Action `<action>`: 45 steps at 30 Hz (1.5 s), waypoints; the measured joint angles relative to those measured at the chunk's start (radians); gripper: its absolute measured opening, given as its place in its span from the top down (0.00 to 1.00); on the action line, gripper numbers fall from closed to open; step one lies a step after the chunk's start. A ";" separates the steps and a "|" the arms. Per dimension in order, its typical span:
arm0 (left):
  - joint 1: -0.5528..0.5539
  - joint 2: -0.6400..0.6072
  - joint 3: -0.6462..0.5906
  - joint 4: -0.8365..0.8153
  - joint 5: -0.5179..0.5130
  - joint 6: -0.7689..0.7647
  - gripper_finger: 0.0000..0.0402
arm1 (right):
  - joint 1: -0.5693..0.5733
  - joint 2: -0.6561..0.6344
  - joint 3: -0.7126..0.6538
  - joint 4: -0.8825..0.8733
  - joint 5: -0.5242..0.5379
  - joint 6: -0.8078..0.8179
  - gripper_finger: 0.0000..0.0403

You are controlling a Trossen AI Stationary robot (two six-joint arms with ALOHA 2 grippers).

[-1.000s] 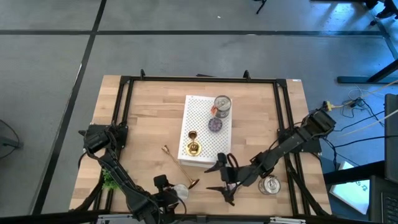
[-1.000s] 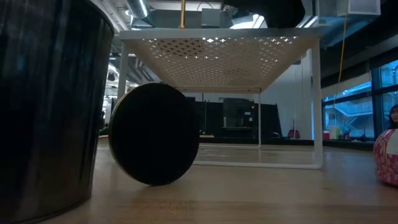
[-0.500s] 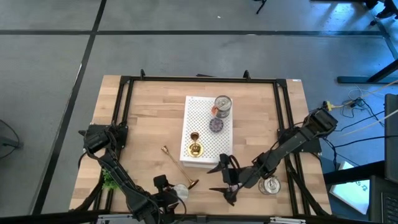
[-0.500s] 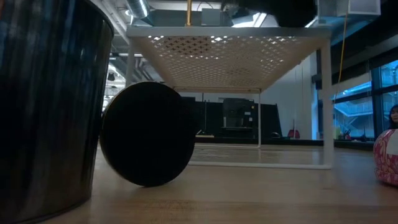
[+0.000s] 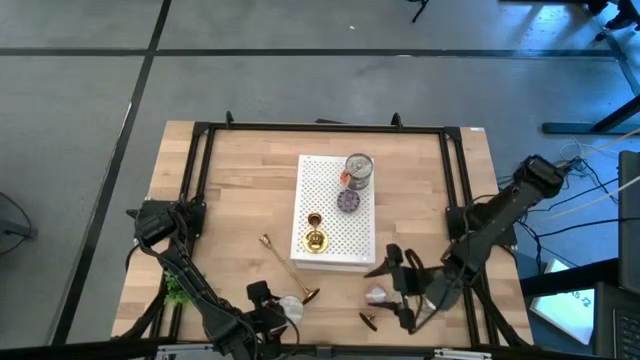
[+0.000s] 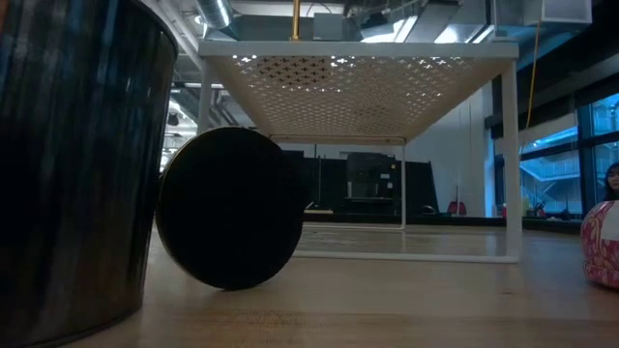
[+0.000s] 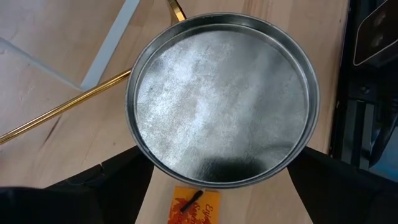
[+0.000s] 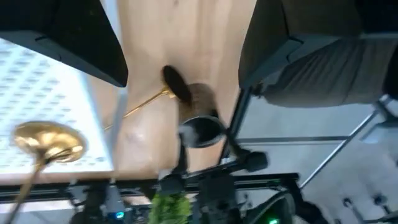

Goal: Pick & Place candle stick holders
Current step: Put the left silver scented candle on the shelf

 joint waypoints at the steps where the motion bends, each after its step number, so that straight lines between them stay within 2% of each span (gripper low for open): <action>1: 0.000 0.000 0.000 0.000 0.000 0.000 0.12 | 0.010 0.012 0.001 0.002 0.001 0.013 0.23; 7: 0.000 0.000 0.000 0.000 0.000 0.000 0.12 | 0.048 0.140 0.001 -0.023 0.140 0.190 0.29; 12: 0.000 0.000 0.000 0.000 -0.003 -0.006 0.12 | 0.042 0.219 0.001 -0.026 0.226 0.290 0.41; 22: 0.000 0.000 0.000 0.000 -0.014 -0.007 0.12 | 0.015 0.228 0.002 -0.072 0.236 0.312 0.76; 26: 0.000 0.000 0.000 0.000 -0.014 -0.008 0.12 | 0.015 0.228 0.002 -0.122 0.236 0.352 0.85; 34: 0.000 0.000 0.000 0.000 -0.014 -0.008 0.12 | 0.014 0.228 0.002 -0.263 0.250 0.487 0.88; 45: 0.000 0.000 0.000 0.000 -0.022 -0.008 0.12 | 0.008 0.228 0.002 -0.323 0.340 0.543 0.88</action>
